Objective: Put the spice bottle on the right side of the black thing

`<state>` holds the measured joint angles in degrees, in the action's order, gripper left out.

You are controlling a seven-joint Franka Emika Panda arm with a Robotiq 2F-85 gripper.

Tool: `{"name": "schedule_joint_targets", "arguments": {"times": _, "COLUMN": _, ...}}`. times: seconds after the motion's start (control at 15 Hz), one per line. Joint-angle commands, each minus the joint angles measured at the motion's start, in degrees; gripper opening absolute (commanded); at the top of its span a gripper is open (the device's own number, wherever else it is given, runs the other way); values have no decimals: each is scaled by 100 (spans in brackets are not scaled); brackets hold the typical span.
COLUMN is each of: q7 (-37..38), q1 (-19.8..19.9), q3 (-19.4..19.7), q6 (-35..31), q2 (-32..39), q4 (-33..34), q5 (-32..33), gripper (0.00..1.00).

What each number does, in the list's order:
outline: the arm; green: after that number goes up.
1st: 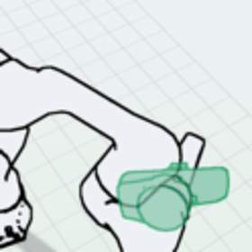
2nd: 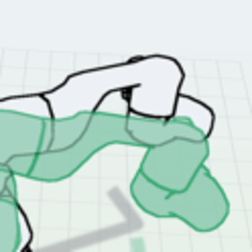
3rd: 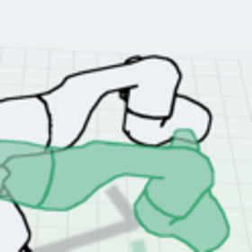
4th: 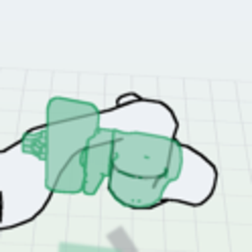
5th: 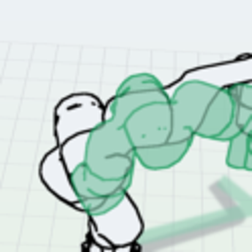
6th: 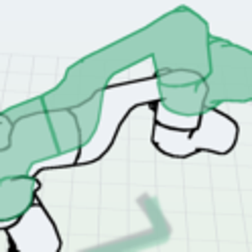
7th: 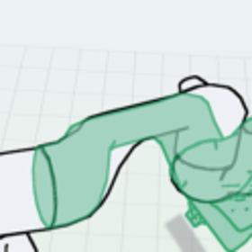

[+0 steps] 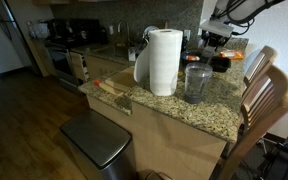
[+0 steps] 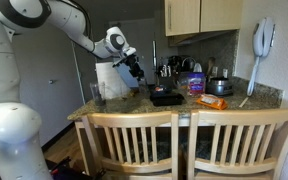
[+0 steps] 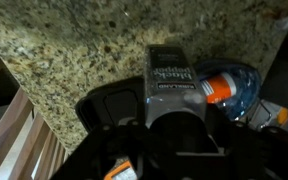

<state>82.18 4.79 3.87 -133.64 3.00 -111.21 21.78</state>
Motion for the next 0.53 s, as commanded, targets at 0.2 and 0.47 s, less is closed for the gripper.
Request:
{"name": "schedule_joint_targets", "arguments": {"times": 0.2, "q7": 1720, "q1": 99, "q3": 379, "q6": 177, "q2": -106, "q4": 781, "q5": 1112, "gripper": 37}}
{"name": "schedule_joint_targets", "arguments": {"times": 0.47, "q7": 2289, "q1": 264, "q3": 617, "q6": 1028, "q2": -24, "q4": 1529, "q5": 1240, "gripper": 37}}
